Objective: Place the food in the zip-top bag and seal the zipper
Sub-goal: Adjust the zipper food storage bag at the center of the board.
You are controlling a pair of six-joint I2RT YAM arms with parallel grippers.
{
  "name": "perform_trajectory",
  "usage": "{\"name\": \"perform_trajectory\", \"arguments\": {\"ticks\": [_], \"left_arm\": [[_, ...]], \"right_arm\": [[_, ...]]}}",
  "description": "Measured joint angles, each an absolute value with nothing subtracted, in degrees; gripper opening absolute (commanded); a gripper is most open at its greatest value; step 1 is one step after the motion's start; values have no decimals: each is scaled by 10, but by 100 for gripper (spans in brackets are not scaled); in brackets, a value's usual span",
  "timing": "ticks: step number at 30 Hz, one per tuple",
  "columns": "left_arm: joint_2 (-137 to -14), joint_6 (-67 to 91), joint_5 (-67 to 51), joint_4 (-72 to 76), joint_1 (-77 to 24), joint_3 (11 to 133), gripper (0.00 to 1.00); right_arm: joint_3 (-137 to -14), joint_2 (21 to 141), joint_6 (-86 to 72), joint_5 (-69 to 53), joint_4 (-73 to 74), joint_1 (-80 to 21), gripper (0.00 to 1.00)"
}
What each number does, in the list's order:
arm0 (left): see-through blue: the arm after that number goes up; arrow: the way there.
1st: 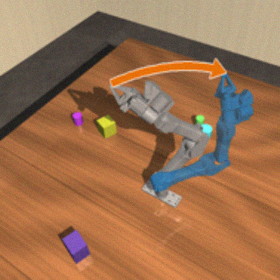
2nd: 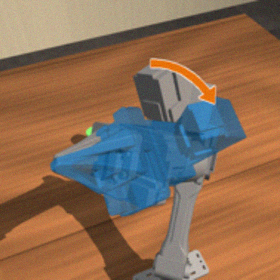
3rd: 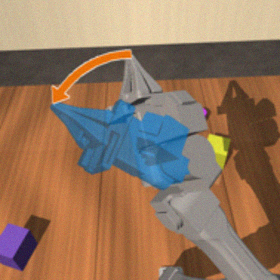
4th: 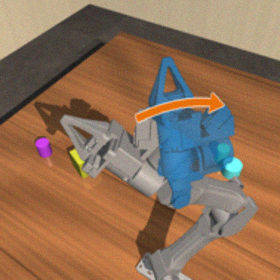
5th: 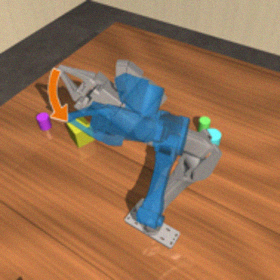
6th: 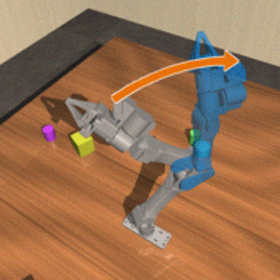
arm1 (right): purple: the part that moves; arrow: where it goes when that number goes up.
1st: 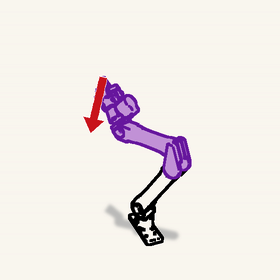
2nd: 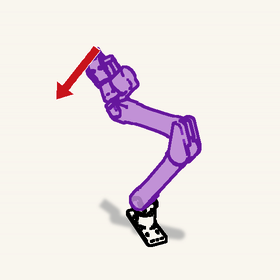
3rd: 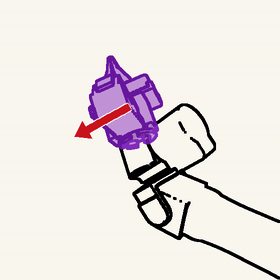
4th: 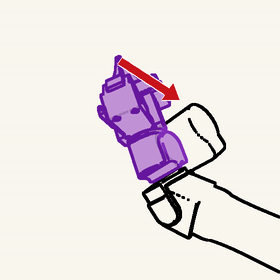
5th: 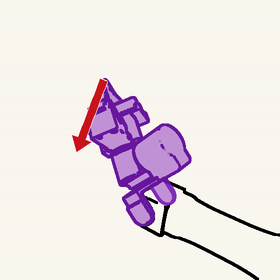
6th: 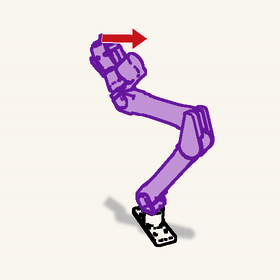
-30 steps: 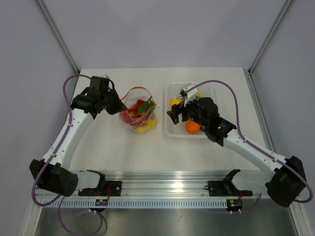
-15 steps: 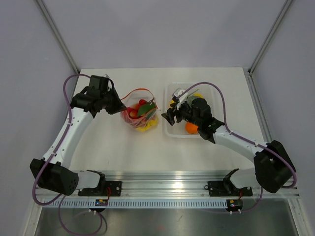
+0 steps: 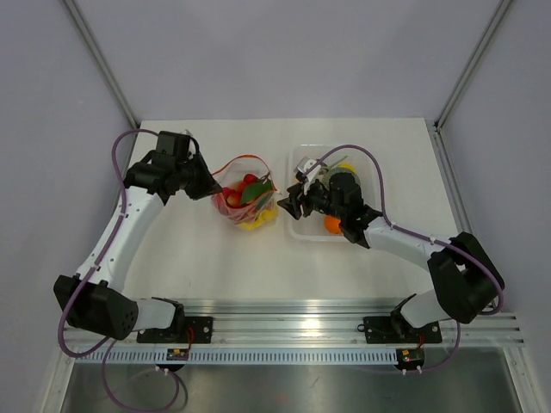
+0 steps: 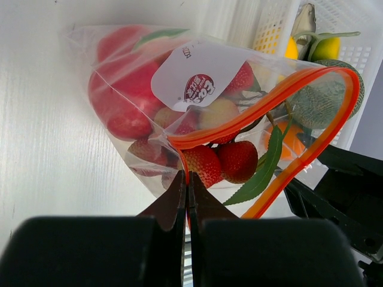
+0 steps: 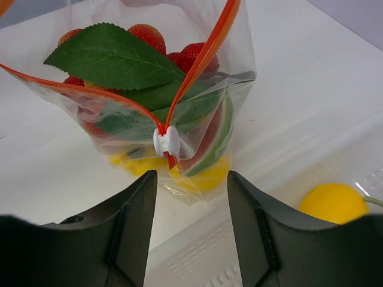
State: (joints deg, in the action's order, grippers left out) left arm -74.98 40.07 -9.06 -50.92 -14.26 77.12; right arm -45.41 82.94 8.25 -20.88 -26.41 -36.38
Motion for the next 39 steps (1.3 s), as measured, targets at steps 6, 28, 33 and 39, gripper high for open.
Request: {"name": "perform_trajectory", "arguments": {"ticks": [6, 28, 33, 39], "left_arm": [[-752, 401, -93, -509, -142, 771, 0], [-752, 383, -94, -514, -134, 773, 0], [-751, 357, -68, -539, -132, 797, 0], [-744, 327, -41, -546, -132, 810, 49]], "right_arm": [[-454, 840, 70, -220, -291, -364, 55], [-484, 834, 67, -235, -257, -364, 0], [-541, 804, 87, -244, -168, -364, 0], [-602, 799, 86, -293, -92, -364, 0]]}}
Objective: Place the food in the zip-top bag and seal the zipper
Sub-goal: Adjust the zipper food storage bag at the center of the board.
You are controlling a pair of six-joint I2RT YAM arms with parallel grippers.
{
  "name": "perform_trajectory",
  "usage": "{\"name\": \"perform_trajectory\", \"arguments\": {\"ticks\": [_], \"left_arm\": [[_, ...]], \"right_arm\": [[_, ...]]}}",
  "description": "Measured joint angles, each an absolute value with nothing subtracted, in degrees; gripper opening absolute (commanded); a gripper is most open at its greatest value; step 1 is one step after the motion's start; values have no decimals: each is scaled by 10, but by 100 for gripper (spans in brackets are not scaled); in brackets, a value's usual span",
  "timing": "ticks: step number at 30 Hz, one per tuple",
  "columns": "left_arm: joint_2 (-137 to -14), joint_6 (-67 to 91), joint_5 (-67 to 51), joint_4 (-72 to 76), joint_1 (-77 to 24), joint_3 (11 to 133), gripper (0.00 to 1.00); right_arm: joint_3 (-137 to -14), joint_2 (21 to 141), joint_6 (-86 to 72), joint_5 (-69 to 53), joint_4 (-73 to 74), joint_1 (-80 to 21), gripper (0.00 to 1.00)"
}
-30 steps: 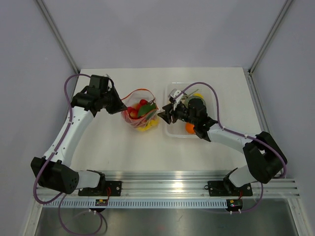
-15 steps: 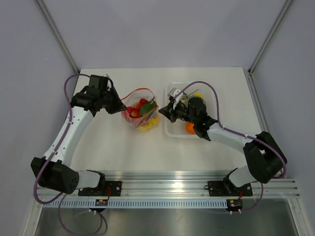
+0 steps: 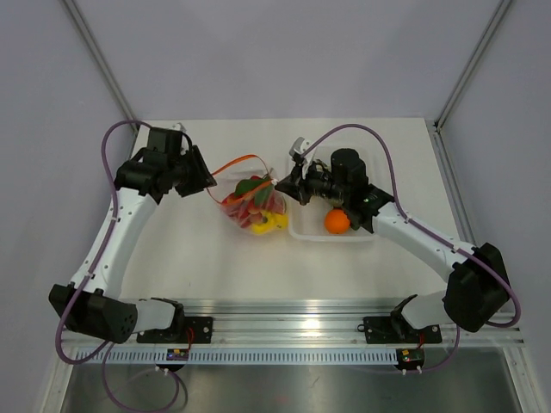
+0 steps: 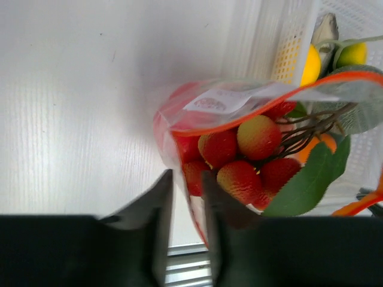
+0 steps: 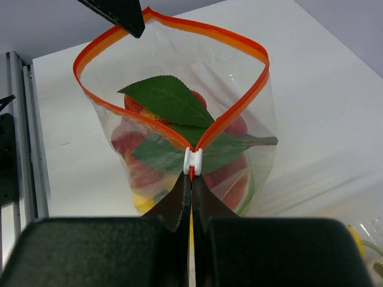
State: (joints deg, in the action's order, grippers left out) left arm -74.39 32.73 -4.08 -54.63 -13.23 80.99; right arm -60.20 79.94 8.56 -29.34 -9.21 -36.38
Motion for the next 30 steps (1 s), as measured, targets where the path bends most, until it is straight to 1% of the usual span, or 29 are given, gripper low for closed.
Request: {"name": "perform_trajectory", "arguments": {"ticks": [1, 2, 3, 4, 5, 6, 7, 8, 9, 12, 15, 17, 18, 20, 25, 26, 28, 30], "left_arm": [[-739, 322, -38, -546, -132, 810, 62], [-733, 316, -36, -545, -132, 810, 82], [-725, 307, -34, -543, -132, 810, 90], [-715, 303, -33, -542, -131, 810, 94], [-704, 297, -32, -538, -131, 810, 95], [-692, 291, -32, -534, -131, 810, 94], [-682, 285, -32, -529, -131, 810, 88], [-669, 274, -32, -518, -134, 810, 75], [-661, 268, -35, -508, -135, 810, 69], [-633, 236, -88, -440, -150, 791, 63], [-625, 185, -132, -375, -201, 767, 64], [-631, 135, -144, -342, -254, 761, 67], [-635, 111, -149, -325, -269, 758, 71], [-640, 72, -159, -298, -308, 753, 72], [-675, -6, -199, -248, -320, 754, 70], [-685, -19, -209, -246, -322, 754, 69], [-705, -45, -230, -246, -329, 754, 63], [-722, -65, -248, -249, -334, 754, 63]], "right_arm": [[-606, 799, 86, -297, -80, -364, 0], [-608, 799, 86, -299, -67, -364, 0], [-608, 800, 86, -301, -57, -364, 0], [-608, 800, 86, -302, -50, -364, 0], [-608, 801, 87, -304, -43, -364, 0], [-608, 802, 88, -308, -36, -364, 0], [-606, 802, 90, -311, -34, -364, 0], [-604, 802, 92, -315, -32, -364, 0], [-602, 802, 95, -320, -31, -364, 0], [-592, 802, 110, -336, -29, -364, 0], [-588, 802, 129, -342, -17, -364, 0], [-588, 801, 136, -345, -11, -364, 0], [-588, 801, 140, -346, -10, -363, 0], [-588, 799, 145, -351, -5, -362, 0], [-587, 796, 148, -381, -2, -347, 0], [-585, 795, 147, -386, -2, -344, 0], [-580, 791, 143, -399, -4, -334, 0], [-573, 788, 137, -417, -9, -324, 0]]}}
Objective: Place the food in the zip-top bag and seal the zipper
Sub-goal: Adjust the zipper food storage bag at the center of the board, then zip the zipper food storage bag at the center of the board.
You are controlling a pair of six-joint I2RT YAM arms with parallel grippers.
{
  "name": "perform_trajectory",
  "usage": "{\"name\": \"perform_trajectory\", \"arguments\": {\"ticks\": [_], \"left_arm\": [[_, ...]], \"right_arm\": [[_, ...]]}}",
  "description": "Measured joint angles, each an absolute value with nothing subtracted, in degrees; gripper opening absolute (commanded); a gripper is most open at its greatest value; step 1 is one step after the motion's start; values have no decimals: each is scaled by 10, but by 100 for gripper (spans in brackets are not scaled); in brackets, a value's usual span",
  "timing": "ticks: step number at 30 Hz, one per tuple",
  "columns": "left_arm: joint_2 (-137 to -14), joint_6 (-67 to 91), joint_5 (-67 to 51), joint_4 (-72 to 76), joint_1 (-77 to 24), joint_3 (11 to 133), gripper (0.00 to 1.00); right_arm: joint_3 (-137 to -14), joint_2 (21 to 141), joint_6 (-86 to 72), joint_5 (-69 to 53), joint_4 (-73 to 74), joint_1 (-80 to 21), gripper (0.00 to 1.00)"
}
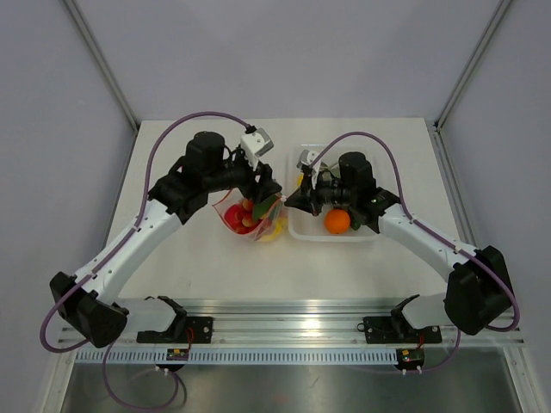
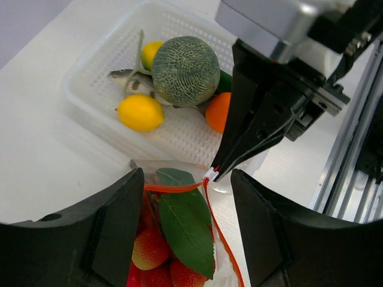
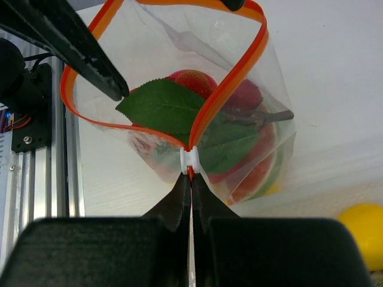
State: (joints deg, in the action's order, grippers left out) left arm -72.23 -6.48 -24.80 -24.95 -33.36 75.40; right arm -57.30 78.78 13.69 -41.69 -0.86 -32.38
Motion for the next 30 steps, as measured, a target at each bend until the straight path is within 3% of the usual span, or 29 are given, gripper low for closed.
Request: {"name": "perform_trajectory", "arguments": {"ticks": [18, 26, 30], "left_arm": [[-798, -201, -341, -301, -342, 757, 54], [-804, -213, -346, -310, -349, 757, 39], [-804, -217, -357, -312, -349, 757, 27]], "right_arm": [[-562, 785, 86, -497, -50, -299, 0], [-562, 785, 83, -505, -49, -297, 0], [-562, 785, 84, -505, -49, -296, 0]]}}
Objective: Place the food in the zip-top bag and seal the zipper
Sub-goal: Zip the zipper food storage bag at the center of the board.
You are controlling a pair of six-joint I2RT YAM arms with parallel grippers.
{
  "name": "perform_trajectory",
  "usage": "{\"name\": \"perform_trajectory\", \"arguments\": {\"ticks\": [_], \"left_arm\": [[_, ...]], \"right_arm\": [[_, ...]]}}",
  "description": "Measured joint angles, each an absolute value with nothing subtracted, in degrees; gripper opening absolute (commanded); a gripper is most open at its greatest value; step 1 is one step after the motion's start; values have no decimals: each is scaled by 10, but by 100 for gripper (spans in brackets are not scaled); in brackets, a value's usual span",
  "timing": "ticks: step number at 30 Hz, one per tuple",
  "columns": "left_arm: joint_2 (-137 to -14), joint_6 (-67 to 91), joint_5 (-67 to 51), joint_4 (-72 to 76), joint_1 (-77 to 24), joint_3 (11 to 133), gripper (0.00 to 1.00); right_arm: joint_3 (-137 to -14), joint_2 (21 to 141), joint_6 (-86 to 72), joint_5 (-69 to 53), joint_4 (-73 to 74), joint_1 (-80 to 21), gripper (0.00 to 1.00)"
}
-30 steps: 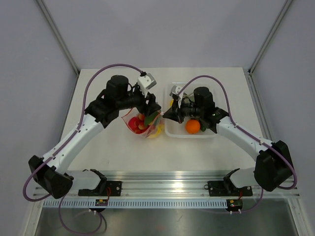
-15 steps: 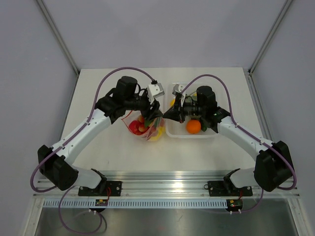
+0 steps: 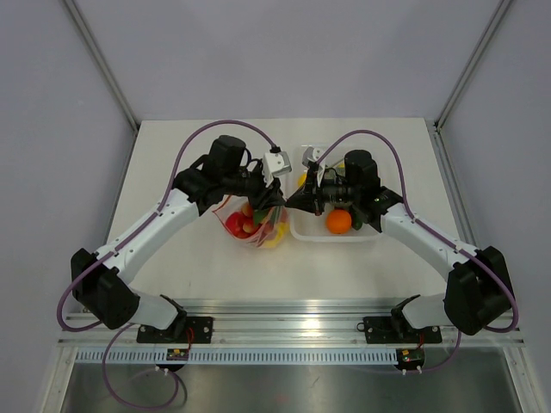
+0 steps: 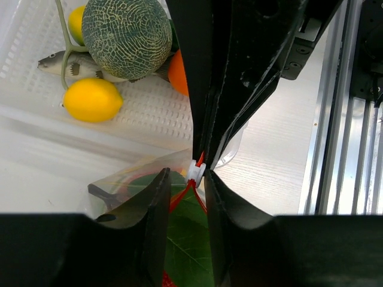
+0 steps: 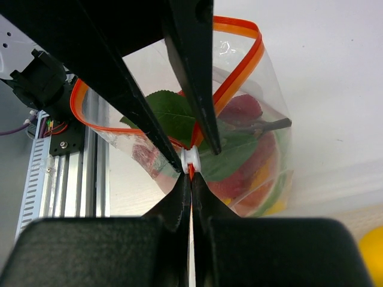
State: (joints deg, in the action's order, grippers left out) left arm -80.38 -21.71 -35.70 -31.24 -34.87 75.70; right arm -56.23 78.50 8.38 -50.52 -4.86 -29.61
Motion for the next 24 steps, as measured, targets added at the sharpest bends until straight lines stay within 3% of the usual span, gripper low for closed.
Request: {"name": "perform_trajectory", "arguments": {"ticks": [7, 13, 16, 20, 24], "left_arm": [[-804, -223, -373, -319, -349, 757, 23], [-804, -220, -385, -320, -349, 757, 32], [-804, -215, -390, -320, -349, 757, 25], [-804, -209, -391, -322, -348, 757, 1], [-804, -212, -392, -325, -348, 757, 0]], "right_arm": [[-562, 786, 88, -507, -46, -296, 0], [-564, 788, 88, -508, -46, -296, 0], [-566, 789, 88, -512, -45, -296, 0], [-566, 789, 88, -518, -43, -296, 0], [-566, 789, 84, -517, -41, -296, 0]]}}
